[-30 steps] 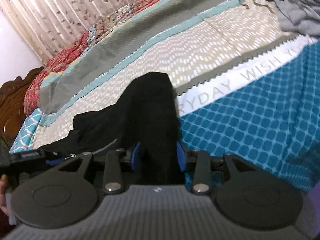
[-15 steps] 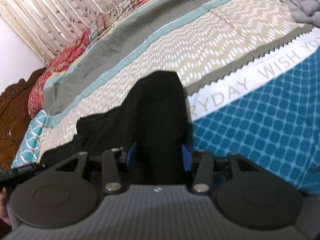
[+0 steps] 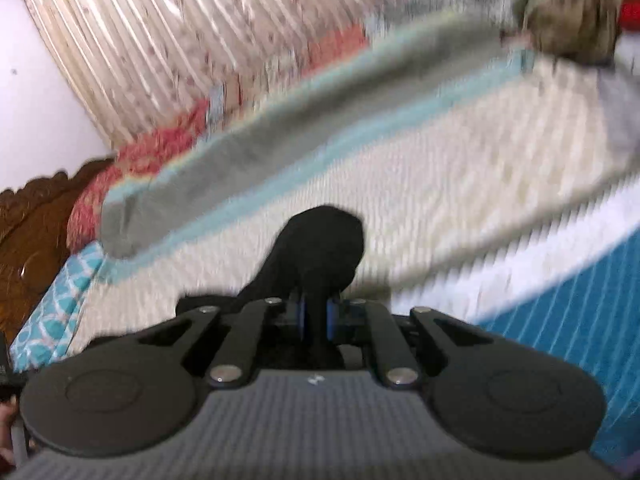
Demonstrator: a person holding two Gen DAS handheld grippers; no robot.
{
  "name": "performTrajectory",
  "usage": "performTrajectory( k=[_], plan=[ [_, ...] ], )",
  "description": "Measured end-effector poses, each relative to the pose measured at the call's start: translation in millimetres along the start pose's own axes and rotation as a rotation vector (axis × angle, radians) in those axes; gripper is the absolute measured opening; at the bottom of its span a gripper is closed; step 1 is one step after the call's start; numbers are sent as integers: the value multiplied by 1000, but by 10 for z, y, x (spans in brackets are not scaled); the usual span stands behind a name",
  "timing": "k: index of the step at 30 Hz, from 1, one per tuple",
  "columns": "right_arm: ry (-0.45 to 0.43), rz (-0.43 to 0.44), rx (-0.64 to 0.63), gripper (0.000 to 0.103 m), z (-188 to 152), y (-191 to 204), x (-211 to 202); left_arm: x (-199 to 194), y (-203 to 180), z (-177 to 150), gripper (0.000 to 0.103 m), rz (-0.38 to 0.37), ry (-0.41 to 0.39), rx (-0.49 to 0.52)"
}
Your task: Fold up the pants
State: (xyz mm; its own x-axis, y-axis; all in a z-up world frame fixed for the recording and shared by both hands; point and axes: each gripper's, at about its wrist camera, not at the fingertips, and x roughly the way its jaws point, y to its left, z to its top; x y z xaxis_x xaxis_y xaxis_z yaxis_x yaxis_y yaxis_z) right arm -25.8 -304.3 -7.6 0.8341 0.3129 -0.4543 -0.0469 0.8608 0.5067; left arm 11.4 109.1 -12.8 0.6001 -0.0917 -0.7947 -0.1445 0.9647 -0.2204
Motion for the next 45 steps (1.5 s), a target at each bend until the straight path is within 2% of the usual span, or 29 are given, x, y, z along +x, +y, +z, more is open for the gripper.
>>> performTrajectory(
  k=[2, 4, 7, 8, 10, 11, 13, 16, 19, 23, 27, 29, 30, 33, 36, 37, 40, 41, 43, 45],
  plan=[
    [-31, -66, -41, 12, 44, 2, 23, 36, -69, -19, 52, -10, 4, 16],
    [-14, -118, -24, 12, 22, -100, 138, 75, -150, -54, 53, -12, 5, 38],
    [126, -208, -36, 13, -168, -230, 467, 91, -187, -80, 53, -5, 6, 54],
    [152, -228, -47, 19, -217, -243, 510, 72, -163, -80, 53, -13, 5, 48],
    [98, -237, -50, 31, -218, -200, 384, -12, -82, -67, 53, -22, -7, 27],
    [57, -245, -47, 42, -178, -179, 287, -87, -24, -51, 54, -24, -21, 17],
    [-30, -255, -48, 44, -77, -140, 71, -290, 131, -16, 54, -33, -76, -11],
    [-81, -202, -42, 44, 25, -73, -153, -588, 484, 19, 57, -8, -161, -101],
    [-65, -133, -59, 44, 60, 84, -176, -786, 945, -6, 60, 11, -209, -243],
    [31, -14, -74, 44, -75, 383, -19, -843, 1596, -167, 63, 5, -208, -473],
    [179, 85, -151, 44, -351, 761, 212, -735, 1998, -377, 64, -108, -177, -658],
    [247, 112, -199, 43, -506, 929, 315, -660, 2049, -431, 80, -160, -162, -698],
    [277, 125, -213, 43, -552, 985, 347, -612, 2042, -444, 83, -179, -154, -706],
    [328, 140, -247, 44, -618, 1058, 416, -512, 1967, -448, 84, -204, -138, -687],
    [335, 139, -249, 44, -594, 1051, 393, -401, 1911, -393, 86, -235, -135, -681],
    [335, 137, -240, 44, -612, 1063, 368, -360, 1903, -380, 81, -224, -131, -687],
    [338, 132, -222, 43, -645, 1080, 393, -302, 1905, -385, 39, -188, -117, -680],
    [337, 132, -223, 43, -656, 1089, 387, -329, 1909, -396, 30, -200, -124, -686],
    [333, 135, -235, 44, -679, 1135, 370, -457, 1863, -386, 25, -249, -159, -669],
    [326, 163, -259, 44, -638, 1221, 372, -636, 1697, -325, 24, -277, -209, -606]
  ],
)
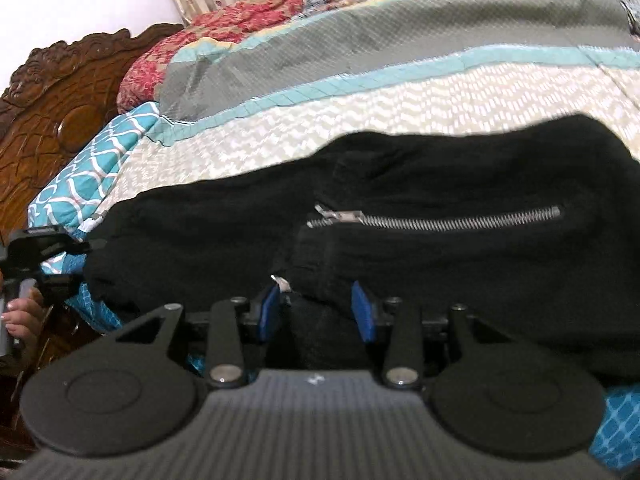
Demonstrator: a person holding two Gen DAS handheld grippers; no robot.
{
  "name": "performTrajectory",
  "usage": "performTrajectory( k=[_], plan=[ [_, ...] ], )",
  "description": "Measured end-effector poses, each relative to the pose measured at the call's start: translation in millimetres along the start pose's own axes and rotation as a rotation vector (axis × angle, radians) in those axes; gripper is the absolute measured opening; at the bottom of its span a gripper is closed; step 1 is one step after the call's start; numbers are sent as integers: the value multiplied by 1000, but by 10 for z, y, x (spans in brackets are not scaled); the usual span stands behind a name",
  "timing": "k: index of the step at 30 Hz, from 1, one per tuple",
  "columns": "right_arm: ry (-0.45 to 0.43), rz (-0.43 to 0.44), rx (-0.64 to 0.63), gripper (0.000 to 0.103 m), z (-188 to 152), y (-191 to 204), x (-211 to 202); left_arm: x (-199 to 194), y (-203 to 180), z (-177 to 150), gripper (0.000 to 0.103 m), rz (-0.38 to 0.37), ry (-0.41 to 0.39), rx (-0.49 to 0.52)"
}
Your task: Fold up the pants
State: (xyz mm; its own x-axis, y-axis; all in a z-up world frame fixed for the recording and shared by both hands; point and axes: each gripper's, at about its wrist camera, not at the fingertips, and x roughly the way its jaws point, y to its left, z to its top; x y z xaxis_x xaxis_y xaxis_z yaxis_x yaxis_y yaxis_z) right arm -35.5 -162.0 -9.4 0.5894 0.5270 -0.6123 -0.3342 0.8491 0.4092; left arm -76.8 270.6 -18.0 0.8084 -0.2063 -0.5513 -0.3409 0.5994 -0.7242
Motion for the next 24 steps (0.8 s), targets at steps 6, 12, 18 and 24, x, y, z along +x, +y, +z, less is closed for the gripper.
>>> performTrajectory(
  k=[6, 12, 18, 24],
  plan=[
    [-45, 172, -205, 43, 242, 582, -1, -96, -989, -312, 23, -114, -41, 346],
    [-52, 291, 69, 44, 437, 237, -40, 69, -1562, -960, 23, -159, 26, 665],
    [20, 272, 372, 59, 382, -328, 20, 398, -1645, -1604, 23, -118, 131, 872],
    [103, 328, 558, 66, 280, -380, 311, 391, -1751, -1908, 24, -91, 139, 1003]
  ],
)
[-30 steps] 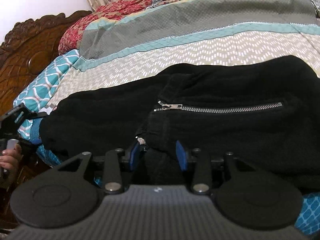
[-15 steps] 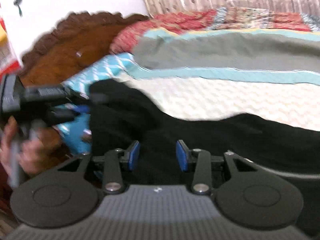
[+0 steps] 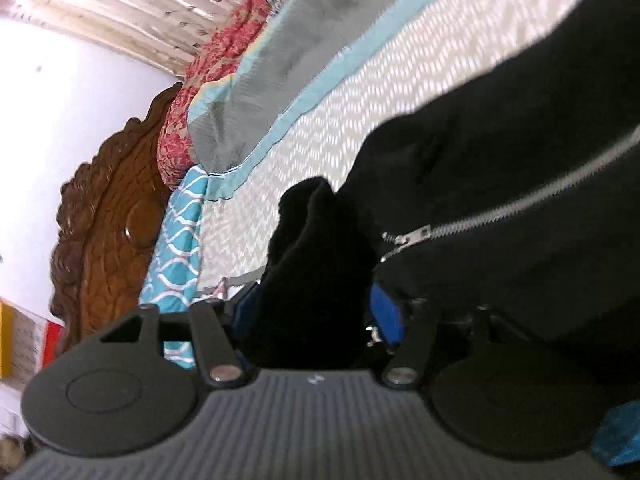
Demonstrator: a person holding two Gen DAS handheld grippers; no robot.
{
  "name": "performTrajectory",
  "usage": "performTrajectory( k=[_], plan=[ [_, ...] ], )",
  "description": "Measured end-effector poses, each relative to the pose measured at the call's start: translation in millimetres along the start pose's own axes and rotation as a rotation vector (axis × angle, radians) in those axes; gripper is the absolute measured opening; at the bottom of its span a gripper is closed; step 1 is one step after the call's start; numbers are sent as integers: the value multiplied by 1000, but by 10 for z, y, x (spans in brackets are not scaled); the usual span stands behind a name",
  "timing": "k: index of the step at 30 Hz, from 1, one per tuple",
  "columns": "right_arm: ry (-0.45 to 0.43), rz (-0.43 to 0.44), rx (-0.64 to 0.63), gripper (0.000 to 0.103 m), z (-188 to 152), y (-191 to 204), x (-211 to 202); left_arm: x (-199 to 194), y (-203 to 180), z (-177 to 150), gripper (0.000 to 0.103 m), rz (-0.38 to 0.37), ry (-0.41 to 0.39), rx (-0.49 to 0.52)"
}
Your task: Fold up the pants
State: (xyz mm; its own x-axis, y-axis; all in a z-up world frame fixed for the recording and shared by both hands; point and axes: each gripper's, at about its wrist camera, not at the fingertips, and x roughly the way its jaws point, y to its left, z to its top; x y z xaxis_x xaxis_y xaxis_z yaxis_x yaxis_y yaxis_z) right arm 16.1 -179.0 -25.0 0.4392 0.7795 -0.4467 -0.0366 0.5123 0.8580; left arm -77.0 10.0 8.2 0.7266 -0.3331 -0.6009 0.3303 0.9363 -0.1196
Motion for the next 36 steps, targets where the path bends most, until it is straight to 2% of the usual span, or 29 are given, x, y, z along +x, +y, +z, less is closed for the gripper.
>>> performTrajectory(
  k=[3, 7, 8, 9, 10, 13, 17, 19, 21, 24, 29, 33, 36],
  plan=[
    [37, 20, -6, 66, 38, 145, 65, -33, -22, -22, 24, -5, 3, 3],
    [120, -36, -94, 66, 63, 292, 361, -1, 2, 26, 27, -10, 10, 5],
    [152, -59, -115, 62, 43, 304, 440, -13, 6, 28, 29, -15, 15, 7],
    [173, -82, -137, 37, 27, 300, 482, -31, 14, 36, 31, -20, 24, 9],
    [178, -108, -168, 29, -2, 343, 529, -54, 30, 51, 33, -22, 35, 10],
    [133, -97, -244, 27, -17, 457, 437, -246, 117, 87, 39, -66, -2, -11],
    [29, -59, -313, 26, 146, 552, 163, -527, 463, 235, 50, -167, -93, -186],
    [-23, -30, -352, 26, 245, 574, -44, -559, 735, 308, 50, -176, -116, -342],
    [-67, -17, -373, 26, 364, 533, -239, -491, 993, 342, 47, -176, -108, -496],
    [-117, -27, -357, 26, 519, 338, -444, -339, 1133, 366, 46, -138, -80, -576],
    [-185, -98, -285, 26, 622, -143, -778, 7, 978, 458, 47, -152, 1, -551],
    [-240, -183, -177, 27, 619, -555, -873, 393, 641, 483, 47, -160, 101, -450],
    [-245, -180, -88, 30, 560, -797, -936, 712, 380, 426, 46, -127, 201, -352]
  ],
)
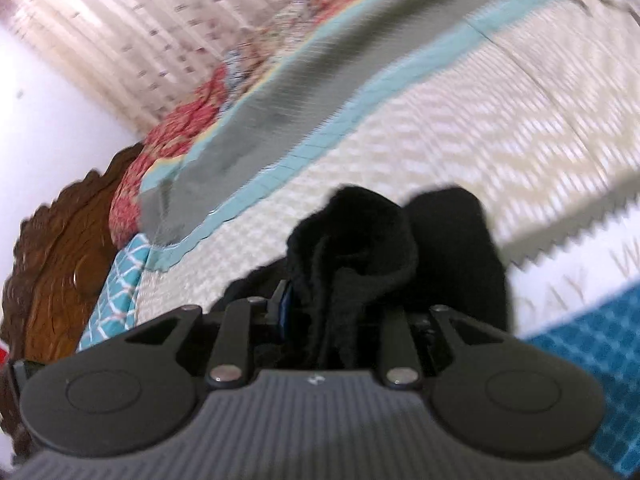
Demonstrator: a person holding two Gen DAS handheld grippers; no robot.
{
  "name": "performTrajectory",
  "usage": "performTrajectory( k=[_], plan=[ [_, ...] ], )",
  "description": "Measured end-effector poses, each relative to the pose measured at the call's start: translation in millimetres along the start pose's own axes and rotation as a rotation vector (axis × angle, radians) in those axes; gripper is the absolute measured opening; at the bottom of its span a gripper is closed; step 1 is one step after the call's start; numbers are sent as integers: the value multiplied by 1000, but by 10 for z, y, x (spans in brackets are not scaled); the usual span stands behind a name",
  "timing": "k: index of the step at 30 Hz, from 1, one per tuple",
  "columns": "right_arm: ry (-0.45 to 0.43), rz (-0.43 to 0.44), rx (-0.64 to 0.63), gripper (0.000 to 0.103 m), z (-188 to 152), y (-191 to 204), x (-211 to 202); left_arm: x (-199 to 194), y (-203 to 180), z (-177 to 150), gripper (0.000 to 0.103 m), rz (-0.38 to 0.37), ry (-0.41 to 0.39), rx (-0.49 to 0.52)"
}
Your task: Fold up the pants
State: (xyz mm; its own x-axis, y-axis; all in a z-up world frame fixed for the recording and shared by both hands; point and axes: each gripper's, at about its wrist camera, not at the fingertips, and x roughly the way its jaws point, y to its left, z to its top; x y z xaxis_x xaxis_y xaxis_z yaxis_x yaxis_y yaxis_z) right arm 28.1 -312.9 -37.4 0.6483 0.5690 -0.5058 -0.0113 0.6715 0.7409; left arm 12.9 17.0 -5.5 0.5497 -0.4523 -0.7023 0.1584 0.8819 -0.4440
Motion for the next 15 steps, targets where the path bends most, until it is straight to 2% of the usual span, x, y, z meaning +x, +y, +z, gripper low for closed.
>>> performTrajectory(
  k=[2, 3, 5, 6, 9, 11, 15],
  plan=[
    [-7, 13, 77, 36, -35, -115, -22, 178, -81, -84, 46, 59, 47, 54],
    [-28, 12, 100, 43, -61, -135, -75, 233, -109, -130, 47, 84, 54, 80],
    [-118, -55, 96, 57, -113, -146, -243, 244, -138, -172, 49, 105, 45, 109],
    [-155, -77, 86, 58, -140, -128, -318, 228, -126, -165, 49, 105, 46, 110],
    [-212, -63, 69, 56, -186, -86, -535, 216, -125, -146, 49, 103, 53, 102],
    [-234, -47, -31, 52, -235, 113, -609, 234, -143, -133, 49, 109, 52, 104],
    [-190, 26, -232, 49, -404, 453, -623, 241, -223, -129, 50, 138, 50, 130]
  ],
)
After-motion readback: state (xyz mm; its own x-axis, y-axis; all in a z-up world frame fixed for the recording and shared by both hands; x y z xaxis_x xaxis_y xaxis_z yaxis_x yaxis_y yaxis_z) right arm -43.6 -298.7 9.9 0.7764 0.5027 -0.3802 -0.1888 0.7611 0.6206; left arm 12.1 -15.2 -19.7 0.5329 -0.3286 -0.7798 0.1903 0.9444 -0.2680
